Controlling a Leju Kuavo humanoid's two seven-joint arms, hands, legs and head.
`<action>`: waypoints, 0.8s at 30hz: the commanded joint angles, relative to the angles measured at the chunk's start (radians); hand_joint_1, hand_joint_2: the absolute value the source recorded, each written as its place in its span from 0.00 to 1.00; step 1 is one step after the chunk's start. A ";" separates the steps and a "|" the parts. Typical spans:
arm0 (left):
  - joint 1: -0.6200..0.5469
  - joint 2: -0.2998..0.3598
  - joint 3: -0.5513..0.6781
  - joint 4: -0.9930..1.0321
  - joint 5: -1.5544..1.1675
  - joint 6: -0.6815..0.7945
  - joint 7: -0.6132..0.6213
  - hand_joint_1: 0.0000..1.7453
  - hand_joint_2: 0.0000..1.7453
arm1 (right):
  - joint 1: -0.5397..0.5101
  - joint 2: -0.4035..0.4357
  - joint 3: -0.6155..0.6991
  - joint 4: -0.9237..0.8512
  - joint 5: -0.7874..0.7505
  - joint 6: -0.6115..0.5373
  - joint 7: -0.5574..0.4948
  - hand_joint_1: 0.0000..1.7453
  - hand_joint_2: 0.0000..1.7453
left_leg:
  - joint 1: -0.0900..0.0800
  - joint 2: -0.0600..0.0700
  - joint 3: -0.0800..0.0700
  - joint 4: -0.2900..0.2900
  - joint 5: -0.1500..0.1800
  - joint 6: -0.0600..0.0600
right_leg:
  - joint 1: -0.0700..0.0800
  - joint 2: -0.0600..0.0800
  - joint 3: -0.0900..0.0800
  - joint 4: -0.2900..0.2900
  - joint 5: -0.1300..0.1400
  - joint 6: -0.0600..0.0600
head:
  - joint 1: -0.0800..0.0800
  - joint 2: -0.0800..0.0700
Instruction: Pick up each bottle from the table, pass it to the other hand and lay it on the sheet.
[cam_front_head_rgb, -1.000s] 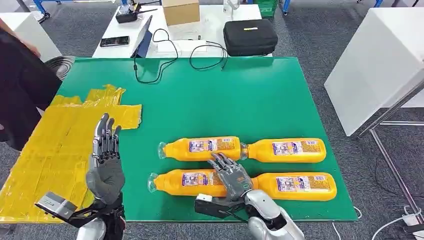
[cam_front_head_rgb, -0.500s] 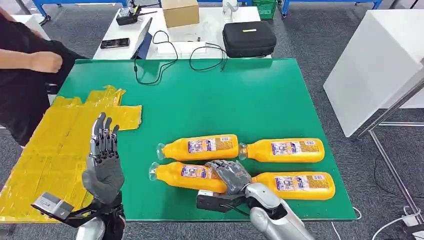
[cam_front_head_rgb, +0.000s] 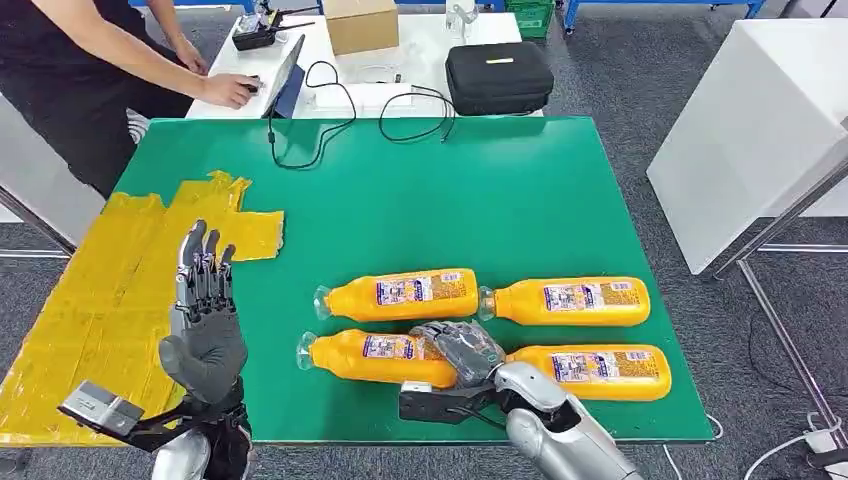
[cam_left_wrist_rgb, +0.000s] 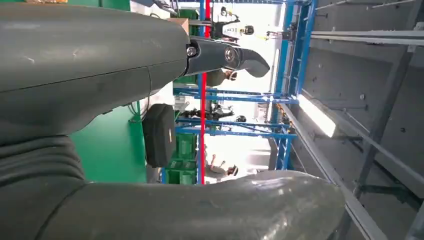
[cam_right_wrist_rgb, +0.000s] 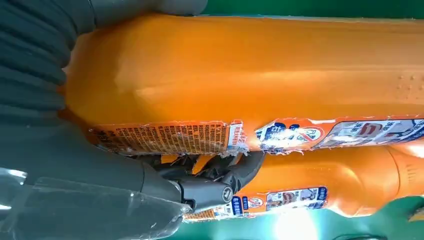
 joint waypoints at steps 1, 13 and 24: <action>-0.027 0.028 -0.009 0.056 0.003 0.003 0.000 0.00 0.00 | 0.020 -0.028 0.043 0.085 -0.007 0.022 0.009 1.00 1.00 | 0.001 -0.003 0.002 -0.002 0.000 0.000 | 0.001 -0.004 0.004 -0.002 0.000 -0.001 | 0.000 0.000; 0.035 -0.009 0.069 0.007 0.133 0.076 0.041 0.00 1.00 | 0.298 0.174 -0.277 -0.376 -0.205 -0.164 -0.100 1.00 1.00 | 0.001 0.000 -0.001 0.000 -0.001 -0.001 | 0.001 -0.001 0.000 0.001 -0.001 -0.001 | 0.000 0.000; 0.052 -0.009 0.133 0.113 0.375 0.039 0.207 0.00 1.00 | 0.350 0.251 -0.309 -0.542 -0.252 -0.206 -0.188 1.00 1.00 | 0.001 0.000 -0.005 -0.001 -0.001 0.000 | 0.000 -0.001 -0.004 0.000 -0.001 -0.001 | 0.000 0.000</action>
